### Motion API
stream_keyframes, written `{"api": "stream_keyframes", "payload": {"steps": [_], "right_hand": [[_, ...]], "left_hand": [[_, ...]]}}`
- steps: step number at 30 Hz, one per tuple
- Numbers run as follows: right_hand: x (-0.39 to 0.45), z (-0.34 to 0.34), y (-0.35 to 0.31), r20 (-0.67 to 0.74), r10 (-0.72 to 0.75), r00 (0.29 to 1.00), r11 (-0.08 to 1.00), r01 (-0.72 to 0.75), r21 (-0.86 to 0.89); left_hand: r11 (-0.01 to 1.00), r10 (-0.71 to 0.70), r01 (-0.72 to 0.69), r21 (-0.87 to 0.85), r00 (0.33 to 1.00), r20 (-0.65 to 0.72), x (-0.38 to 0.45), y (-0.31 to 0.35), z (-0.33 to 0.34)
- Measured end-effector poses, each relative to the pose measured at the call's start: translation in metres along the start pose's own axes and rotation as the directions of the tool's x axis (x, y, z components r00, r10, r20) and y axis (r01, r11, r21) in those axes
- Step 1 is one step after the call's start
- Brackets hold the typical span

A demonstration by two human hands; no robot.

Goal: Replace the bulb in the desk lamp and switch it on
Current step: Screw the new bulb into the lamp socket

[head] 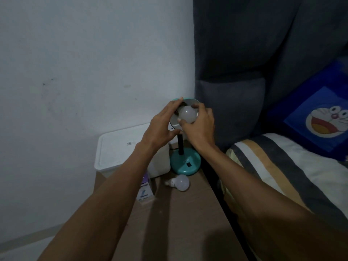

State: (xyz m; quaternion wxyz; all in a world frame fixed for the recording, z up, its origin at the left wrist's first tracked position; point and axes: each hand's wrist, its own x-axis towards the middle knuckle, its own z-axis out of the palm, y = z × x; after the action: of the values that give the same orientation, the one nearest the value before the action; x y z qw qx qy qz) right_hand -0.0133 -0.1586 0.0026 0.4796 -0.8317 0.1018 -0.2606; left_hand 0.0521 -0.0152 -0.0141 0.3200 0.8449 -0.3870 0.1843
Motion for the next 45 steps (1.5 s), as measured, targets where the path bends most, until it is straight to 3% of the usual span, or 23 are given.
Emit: {"api": "stream_keyframes", "payload": {"steps": [4,16,25,35,40,45], "right_hand": [[0.001,-0.002,0.004,-0.015,0.008,1.000,0.999,-0.009,-0.050],[0.000,-0.005,0.004,0.094,-0.149,0.984,0.956,0.168,-0.242],[0.001,-0.007,0.004,0.097,-0.173,0.980,0.954,0.191,-0.229],[0.002,0.002,0.013,0.106,-0.300,0.948,0.848,0.315,-0.427],[0.004,0.003,0.013,0.103,-0.287,0.952,0.851,0.303,-0.429],[0.010,0.000,0.008,0.026,-0.099,0.995,0.949,0.102,-0.297]], "left_hand": [[1.000,-0.011,0.011,0.007,1.000,0.009,-0.001,0.000,0.000],[1.000,-0.001,0.001,0.005,1.000,0.001,0.000,-0.002,0.001],[1.000,-0.007,0.007,-0.006,1.000,-0.004,0.002,0.000,0.001],[1.000,-0.012,0.012,-0.004,1.000,-0.002,0.000,-0.001,0.002],[1.000,-0.014,0.014,-0.014,1.000,-0.005,0.000,-0.002,0.002],[1.000,-0.012,0.012,-0.023,1.000,-0.006,0.001,-0.001,0.002]]}}
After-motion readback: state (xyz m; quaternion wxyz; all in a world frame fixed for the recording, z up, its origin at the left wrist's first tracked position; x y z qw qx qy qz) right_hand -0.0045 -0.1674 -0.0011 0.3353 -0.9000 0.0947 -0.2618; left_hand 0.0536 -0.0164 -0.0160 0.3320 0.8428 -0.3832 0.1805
